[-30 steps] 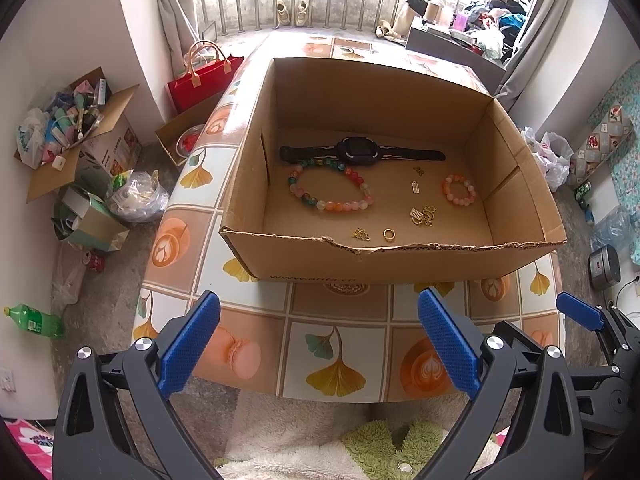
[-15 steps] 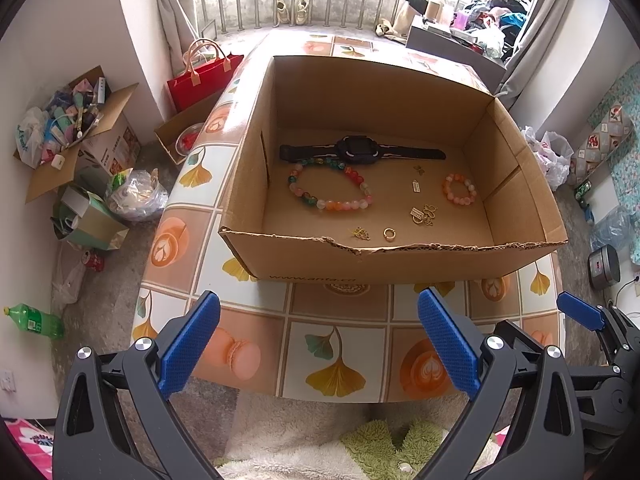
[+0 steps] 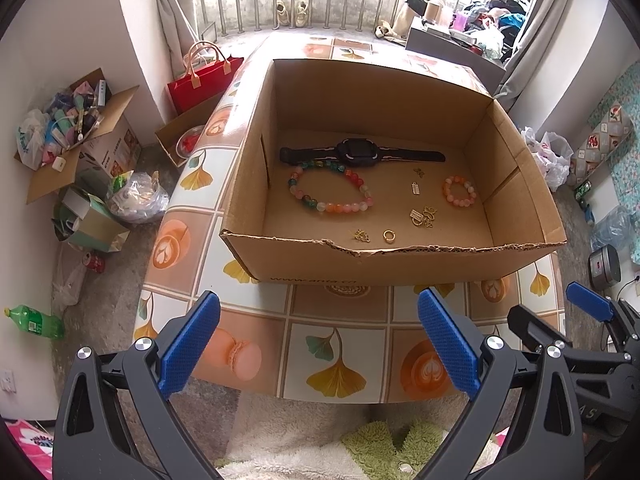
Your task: Organize jewelry
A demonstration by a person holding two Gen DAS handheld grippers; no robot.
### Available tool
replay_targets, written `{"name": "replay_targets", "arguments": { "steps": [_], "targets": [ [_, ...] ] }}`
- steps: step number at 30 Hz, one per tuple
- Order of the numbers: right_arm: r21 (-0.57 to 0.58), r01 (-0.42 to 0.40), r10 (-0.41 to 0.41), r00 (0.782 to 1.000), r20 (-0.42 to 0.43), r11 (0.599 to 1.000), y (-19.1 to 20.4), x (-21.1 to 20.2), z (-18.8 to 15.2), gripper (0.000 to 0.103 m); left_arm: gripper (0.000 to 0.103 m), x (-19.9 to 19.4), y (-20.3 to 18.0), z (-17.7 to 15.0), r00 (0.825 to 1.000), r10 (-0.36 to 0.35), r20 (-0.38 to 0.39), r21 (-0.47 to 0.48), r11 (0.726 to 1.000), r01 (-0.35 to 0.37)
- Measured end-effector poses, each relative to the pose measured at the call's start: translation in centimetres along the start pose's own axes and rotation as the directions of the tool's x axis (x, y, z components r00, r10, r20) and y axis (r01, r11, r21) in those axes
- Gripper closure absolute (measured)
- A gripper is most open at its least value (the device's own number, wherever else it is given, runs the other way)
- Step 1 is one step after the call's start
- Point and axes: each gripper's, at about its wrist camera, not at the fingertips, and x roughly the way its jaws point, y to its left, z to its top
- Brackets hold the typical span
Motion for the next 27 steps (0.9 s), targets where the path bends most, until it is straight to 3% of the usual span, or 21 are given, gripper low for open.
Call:
{"name": "replay_targets", "arguments": {
  "steps": [27],
  "targets": [
    [-0.009, -0.003, 0.003, 1.000, 0.002, 1.000, 0.25, 0.04, 0.26, 0.008, 0.007, -0.28, -0.01, 0.22, 1.000, 0.002, 0.007, -0.003, 1.000, -0.002]
  ]
}}
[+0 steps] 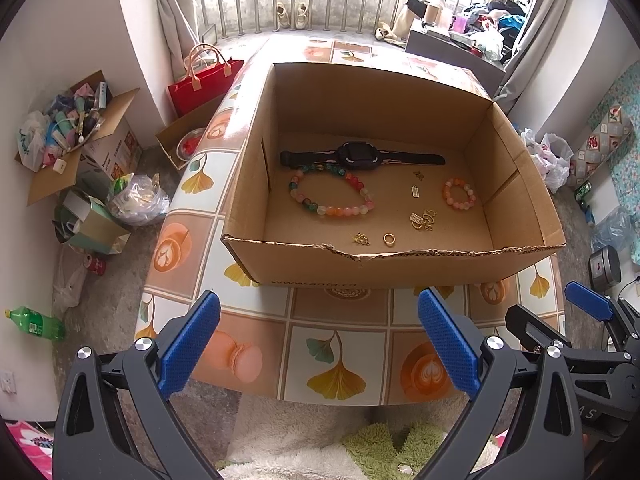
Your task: Organize jewelry
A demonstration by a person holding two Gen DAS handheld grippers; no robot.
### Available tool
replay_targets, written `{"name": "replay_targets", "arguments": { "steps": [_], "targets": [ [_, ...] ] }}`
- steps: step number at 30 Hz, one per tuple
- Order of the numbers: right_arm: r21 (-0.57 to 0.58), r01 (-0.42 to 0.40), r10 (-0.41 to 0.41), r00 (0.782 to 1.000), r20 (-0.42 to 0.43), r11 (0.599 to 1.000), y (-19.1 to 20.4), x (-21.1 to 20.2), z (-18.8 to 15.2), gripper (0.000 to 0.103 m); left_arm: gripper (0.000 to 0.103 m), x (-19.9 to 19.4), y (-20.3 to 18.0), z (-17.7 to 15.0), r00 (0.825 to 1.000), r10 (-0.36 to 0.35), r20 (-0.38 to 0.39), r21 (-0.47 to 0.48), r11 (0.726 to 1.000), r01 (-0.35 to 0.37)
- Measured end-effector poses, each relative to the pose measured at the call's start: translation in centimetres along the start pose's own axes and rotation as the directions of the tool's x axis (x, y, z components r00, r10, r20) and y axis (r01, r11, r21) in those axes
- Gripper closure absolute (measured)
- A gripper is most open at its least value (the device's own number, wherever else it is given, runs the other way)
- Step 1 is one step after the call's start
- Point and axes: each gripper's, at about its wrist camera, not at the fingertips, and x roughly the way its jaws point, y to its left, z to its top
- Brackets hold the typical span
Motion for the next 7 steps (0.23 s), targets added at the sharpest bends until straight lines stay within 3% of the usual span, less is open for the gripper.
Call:
{"name": "replay_targets", "arguments": {
  "steps": [7],
  "targets": [
    [0.000, -0.001, 0.001, 1.000, 0.001, 1.000, 0.01, 0.02, 0.00, 0.008, 0.007, -0.11, -0.09, -0.04, 1.000, 0.002, 0.000, -0.003, 1.000, -0.002]
  ]
}}
